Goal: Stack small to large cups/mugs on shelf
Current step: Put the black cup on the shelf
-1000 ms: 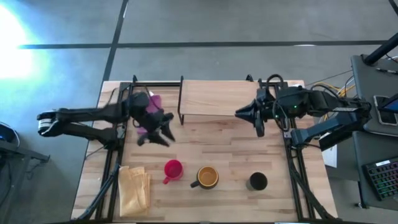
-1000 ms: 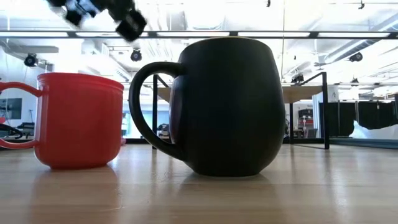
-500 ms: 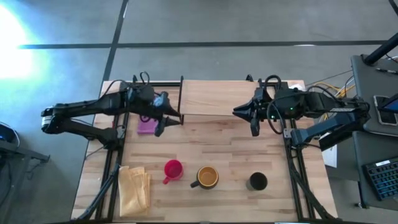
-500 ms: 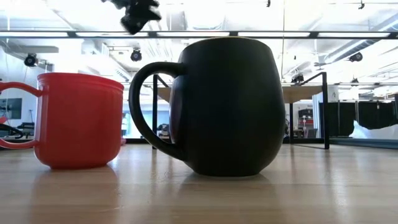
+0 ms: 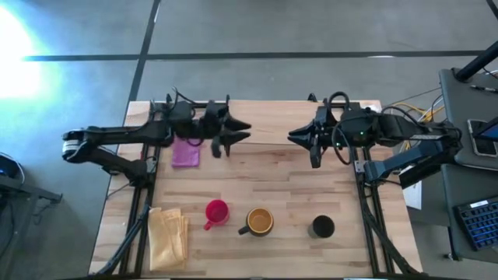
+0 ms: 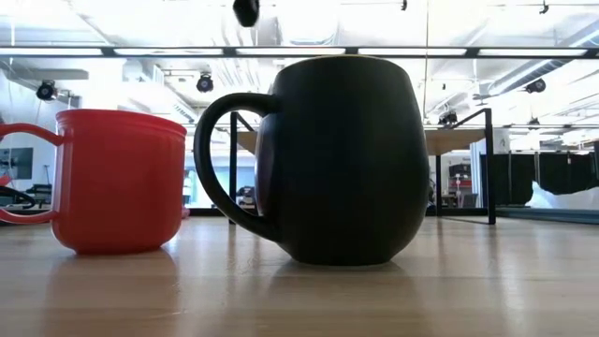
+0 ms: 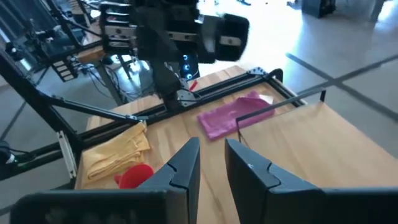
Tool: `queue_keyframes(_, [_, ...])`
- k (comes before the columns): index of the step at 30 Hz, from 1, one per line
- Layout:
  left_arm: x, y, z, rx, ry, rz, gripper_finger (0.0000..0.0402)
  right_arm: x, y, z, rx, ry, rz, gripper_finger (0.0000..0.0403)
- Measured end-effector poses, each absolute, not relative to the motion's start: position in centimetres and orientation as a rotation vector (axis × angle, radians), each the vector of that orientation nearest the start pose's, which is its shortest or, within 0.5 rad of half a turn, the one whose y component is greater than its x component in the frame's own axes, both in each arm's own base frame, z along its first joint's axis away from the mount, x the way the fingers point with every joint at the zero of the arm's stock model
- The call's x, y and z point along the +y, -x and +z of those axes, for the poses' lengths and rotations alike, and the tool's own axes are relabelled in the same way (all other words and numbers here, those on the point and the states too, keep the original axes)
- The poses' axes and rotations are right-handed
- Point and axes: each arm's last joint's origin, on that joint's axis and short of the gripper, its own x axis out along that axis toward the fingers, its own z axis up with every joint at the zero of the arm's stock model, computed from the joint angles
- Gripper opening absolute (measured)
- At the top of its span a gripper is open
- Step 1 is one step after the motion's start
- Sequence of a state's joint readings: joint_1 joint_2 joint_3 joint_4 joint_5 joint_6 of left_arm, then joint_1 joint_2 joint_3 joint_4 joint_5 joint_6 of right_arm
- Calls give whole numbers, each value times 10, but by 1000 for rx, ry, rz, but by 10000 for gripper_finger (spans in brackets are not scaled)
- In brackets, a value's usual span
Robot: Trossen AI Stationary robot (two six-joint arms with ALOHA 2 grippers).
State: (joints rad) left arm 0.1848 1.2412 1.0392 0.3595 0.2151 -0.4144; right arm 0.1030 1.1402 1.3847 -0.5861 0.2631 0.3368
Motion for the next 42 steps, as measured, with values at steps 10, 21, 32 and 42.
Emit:
queue_keyframes(10, [39, -270, 364, 152, 329, 152, 146, 7, -213, 428, 412, -234, -258, 104])
queue_keyframes(21, [12, -196, 362, 419, 315, 222, 146, 2, -178, 403, 827, -447, -467, 171])
queue_keyframes(32, [5, -169, 332, 482, 286, 222, 146, 65, -160, 378, 1198, -756, -552, 173])
queue_keyframes(42, [4, -153, 321, 477, 234, 174, 146, 149, -171, 340, 1296, -819, -778, 173])
